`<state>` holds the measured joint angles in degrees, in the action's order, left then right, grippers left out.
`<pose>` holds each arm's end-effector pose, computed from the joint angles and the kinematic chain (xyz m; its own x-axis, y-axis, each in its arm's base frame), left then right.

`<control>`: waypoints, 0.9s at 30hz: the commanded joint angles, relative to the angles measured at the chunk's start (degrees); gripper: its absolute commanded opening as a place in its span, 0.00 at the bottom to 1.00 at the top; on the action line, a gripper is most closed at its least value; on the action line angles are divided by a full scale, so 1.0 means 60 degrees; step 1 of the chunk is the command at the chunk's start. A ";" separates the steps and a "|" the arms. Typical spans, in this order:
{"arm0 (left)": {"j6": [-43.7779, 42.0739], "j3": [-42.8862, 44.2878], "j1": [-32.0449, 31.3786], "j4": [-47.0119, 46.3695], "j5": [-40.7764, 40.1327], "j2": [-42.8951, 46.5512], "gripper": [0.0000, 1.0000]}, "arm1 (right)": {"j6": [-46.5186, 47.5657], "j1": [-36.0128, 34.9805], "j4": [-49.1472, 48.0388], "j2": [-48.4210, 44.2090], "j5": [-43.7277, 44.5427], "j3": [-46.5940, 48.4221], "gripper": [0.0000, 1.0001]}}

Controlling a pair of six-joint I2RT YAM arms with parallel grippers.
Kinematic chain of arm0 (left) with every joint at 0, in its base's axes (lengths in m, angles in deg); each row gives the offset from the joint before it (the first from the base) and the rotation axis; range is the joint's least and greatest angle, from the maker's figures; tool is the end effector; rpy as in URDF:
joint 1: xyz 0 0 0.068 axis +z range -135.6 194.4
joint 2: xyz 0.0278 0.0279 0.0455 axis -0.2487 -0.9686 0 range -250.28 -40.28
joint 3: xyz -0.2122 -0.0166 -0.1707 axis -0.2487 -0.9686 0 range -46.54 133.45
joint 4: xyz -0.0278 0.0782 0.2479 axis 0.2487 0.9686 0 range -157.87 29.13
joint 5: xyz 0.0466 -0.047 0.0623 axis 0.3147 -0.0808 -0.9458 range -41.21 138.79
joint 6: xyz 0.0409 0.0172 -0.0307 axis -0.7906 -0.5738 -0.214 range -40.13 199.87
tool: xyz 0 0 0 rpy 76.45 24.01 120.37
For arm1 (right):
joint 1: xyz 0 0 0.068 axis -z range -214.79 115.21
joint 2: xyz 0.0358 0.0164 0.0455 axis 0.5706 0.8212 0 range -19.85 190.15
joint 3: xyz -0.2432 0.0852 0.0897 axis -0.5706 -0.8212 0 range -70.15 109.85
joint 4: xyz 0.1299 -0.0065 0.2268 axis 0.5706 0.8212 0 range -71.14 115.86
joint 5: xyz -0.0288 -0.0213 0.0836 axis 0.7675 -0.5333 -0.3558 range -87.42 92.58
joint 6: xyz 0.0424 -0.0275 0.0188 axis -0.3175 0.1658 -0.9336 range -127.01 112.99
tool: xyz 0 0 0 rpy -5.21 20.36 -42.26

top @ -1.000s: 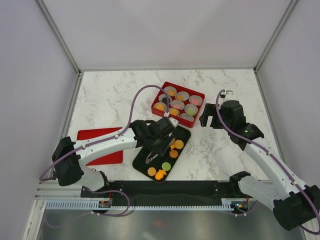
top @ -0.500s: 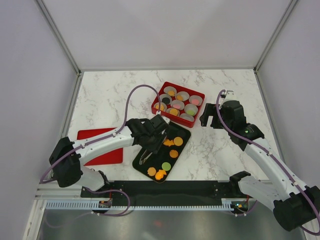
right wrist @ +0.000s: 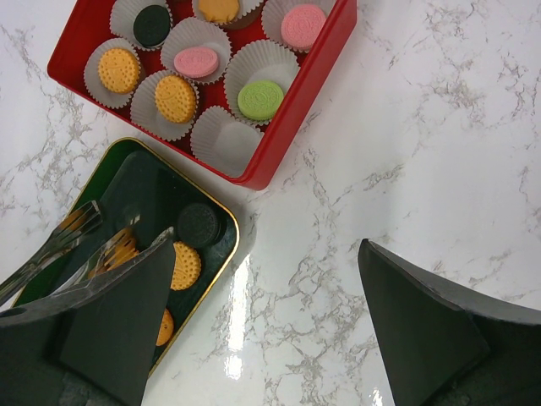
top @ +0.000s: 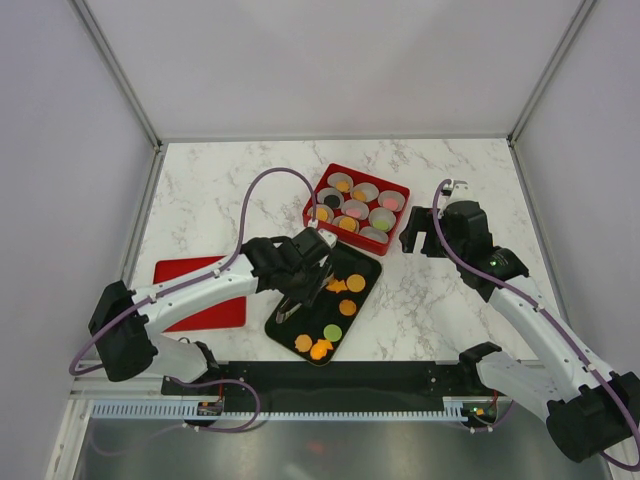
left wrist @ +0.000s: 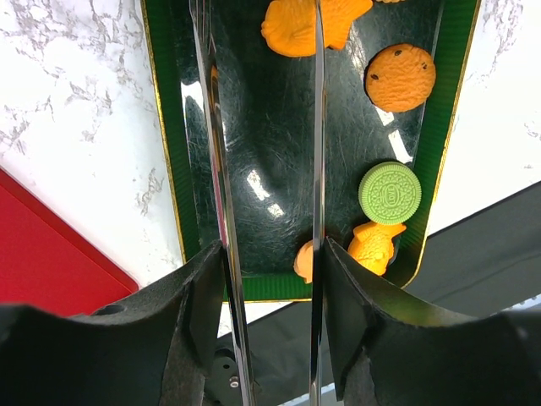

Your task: Pack the cookies

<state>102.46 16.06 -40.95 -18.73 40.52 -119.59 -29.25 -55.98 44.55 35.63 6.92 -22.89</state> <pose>0.1563 -0.2172 0.2603 -0.7788 0.4583 -0.4283 0.5215 0.8525 -0.0359 0.1990 0.0742 0.2942 -0.5957 0.1739 -0.7842 -0.0824 0.9579 0.2751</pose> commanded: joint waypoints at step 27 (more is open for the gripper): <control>-0.0205 -0.0240 -0.0135 0.0114 0.1115 0.0635 0.54 | 0.0045 0.0031 -0.0166 -0.0253 0.0126 -0.0085 0.98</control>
<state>102.00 14.23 -41.22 -18.35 46.16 -117.47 -29.25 -55.94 44.55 35.19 6.92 -22.93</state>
